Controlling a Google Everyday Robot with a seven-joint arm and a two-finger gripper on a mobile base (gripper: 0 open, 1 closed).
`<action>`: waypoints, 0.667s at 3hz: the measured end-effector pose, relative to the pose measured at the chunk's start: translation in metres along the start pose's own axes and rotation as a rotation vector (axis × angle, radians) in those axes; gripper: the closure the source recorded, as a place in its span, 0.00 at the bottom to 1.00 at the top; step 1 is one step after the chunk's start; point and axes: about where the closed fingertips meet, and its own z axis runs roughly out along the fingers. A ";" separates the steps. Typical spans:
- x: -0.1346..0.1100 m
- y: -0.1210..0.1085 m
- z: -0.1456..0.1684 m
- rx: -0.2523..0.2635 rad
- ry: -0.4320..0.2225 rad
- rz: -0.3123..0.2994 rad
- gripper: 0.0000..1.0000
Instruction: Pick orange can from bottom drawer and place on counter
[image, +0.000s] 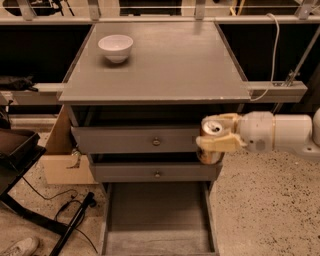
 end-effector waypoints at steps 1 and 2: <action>-0.031 -0.032 0.006 0.095 -0.027 -0.032 1.00; -0.032 -0.035 0.006 0.106 -0.030 -0.033 1.00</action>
Offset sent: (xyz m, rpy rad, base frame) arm 0.0301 0.0015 0.0225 0.0015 -0.0541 -0.0693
